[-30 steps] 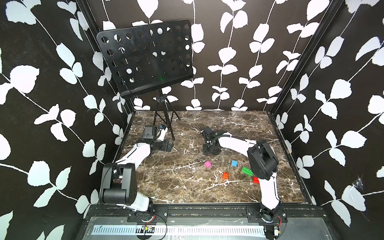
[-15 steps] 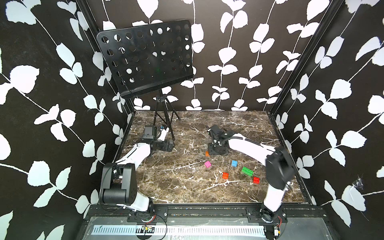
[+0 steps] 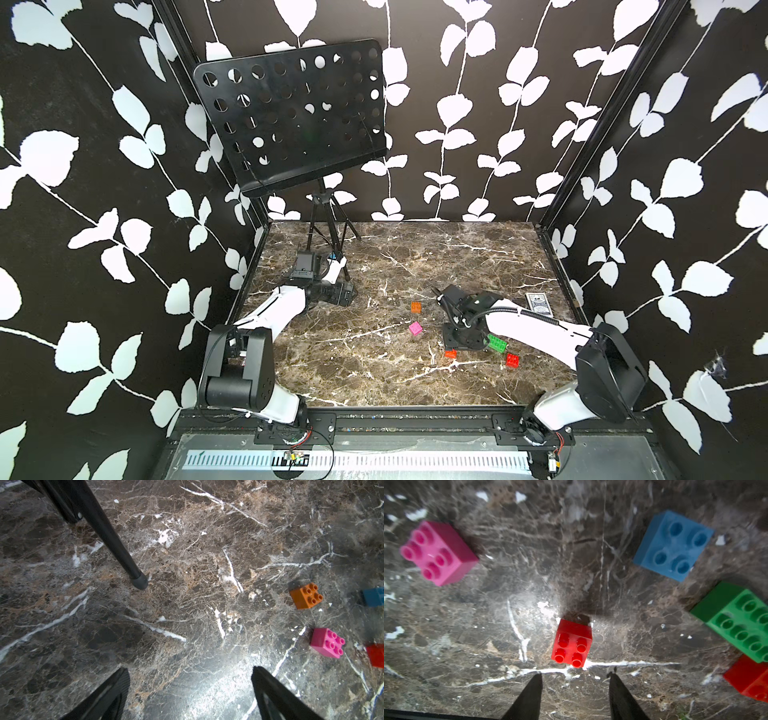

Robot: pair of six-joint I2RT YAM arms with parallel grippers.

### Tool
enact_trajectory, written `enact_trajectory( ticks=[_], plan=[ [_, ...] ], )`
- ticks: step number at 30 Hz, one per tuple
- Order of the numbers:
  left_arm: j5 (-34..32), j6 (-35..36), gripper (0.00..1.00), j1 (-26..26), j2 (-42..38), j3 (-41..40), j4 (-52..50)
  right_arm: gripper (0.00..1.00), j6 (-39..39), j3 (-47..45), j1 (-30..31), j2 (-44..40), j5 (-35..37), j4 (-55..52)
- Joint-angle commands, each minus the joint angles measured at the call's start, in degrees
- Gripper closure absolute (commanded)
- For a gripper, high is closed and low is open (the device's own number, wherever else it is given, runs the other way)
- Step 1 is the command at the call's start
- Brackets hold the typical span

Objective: Assemble the letter y with lego
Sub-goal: Pick up the lego brick from the center of the board.

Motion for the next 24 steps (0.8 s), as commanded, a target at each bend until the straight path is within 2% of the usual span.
enact_trajectory(
  ticks=[1,9,24],
  plan=[
    [0.9,0.8,0.06,-0.1,-0.2,0.9,-1.1,0.49,3.6,-0.3,0.9,0.1,-0.8,2.4],
    [0.6,1.1,0.06,-0.1,-0.6,0.5,-1.0,0.49,2.2,0.6,1.4,4.0,-0.7,2.9],
    [0.5,1.5,0.05,-0.1,-0.1,0.5,-1.0,0.6,1.9,0.2,1.2,8.4,0.9,4.8]
  ],
)
